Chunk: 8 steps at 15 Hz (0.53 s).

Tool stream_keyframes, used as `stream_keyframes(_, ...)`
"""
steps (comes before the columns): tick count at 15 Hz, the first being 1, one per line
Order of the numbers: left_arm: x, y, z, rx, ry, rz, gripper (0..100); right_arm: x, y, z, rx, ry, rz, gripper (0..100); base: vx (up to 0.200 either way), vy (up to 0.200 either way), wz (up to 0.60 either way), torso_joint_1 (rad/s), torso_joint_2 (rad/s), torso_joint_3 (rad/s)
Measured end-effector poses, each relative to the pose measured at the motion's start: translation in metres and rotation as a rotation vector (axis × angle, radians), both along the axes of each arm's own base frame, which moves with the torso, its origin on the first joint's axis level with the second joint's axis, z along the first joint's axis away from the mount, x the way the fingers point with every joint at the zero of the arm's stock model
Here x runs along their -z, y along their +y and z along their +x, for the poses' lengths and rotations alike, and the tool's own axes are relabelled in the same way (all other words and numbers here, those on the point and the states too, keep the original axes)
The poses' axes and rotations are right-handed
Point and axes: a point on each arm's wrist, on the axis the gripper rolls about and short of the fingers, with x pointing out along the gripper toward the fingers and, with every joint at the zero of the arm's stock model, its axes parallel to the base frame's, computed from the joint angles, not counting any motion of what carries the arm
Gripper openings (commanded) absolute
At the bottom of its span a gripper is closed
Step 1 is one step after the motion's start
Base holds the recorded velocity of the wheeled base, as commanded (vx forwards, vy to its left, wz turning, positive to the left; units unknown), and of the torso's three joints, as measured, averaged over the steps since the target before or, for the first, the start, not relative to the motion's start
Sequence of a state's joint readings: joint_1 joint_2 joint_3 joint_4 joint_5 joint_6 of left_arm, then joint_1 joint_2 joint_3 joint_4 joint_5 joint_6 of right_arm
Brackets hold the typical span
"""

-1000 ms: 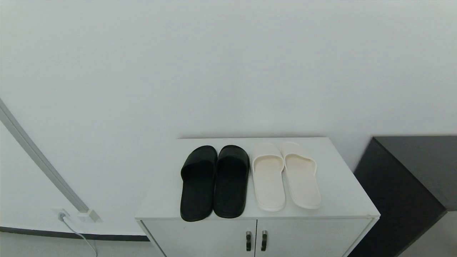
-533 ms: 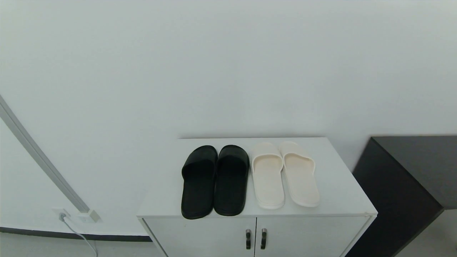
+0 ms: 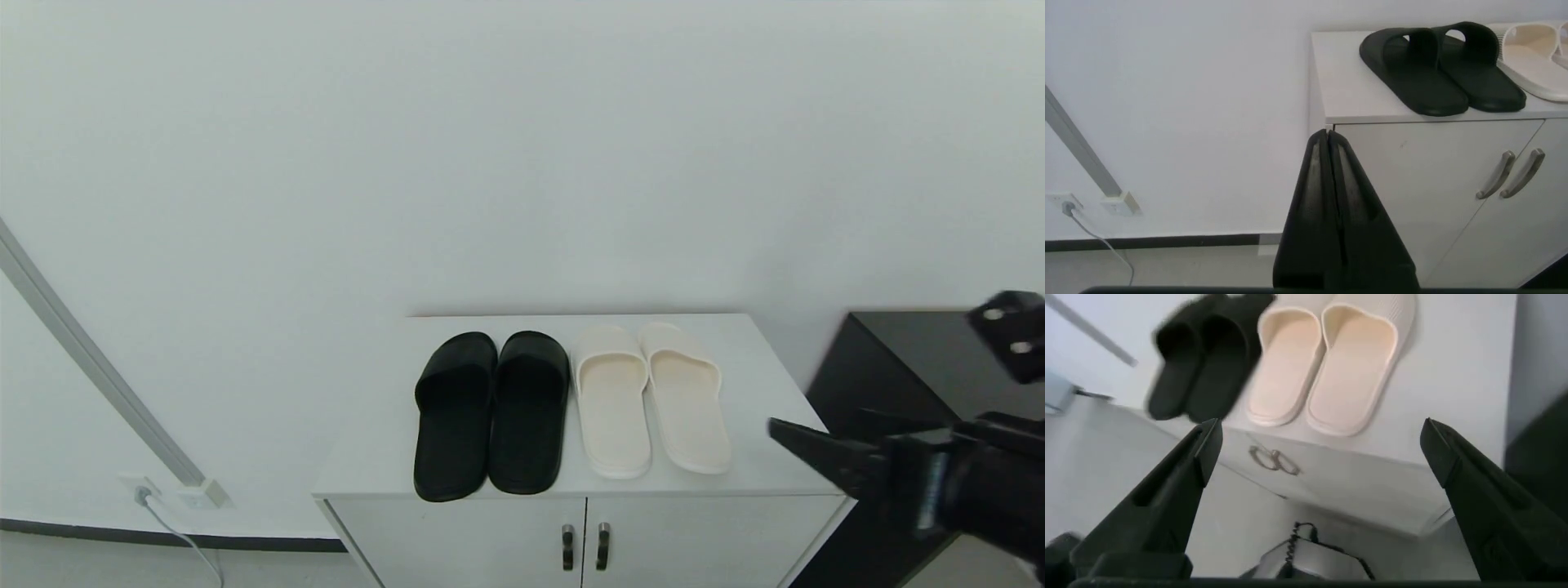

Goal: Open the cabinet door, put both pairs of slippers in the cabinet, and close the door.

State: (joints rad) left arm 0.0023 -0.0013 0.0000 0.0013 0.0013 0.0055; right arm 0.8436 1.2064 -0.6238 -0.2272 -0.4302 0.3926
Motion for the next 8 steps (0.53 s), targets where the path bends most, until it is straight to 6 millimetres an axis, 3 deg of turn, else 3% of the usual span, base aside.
stream_keyframes(6, 0.0, 0.0, 0.0, 0.0, 0.0, -0.003, 0, 0.027, 0.083, 0.065, 0.19, -0.079, -0.021, 100, 0.0, 0.0, 0.0, 0.0, 0.0, 0.0)
stream_keyframes(8, 0.0, 0.0, 0.0, 0.0, 0.0, -0.003, 0, 0.042, 0.1, 0.074, 0.199, -0.078, -0.051, 100, 0.0, 0.0, 0.0, 0.0, 0.0, 0.0)
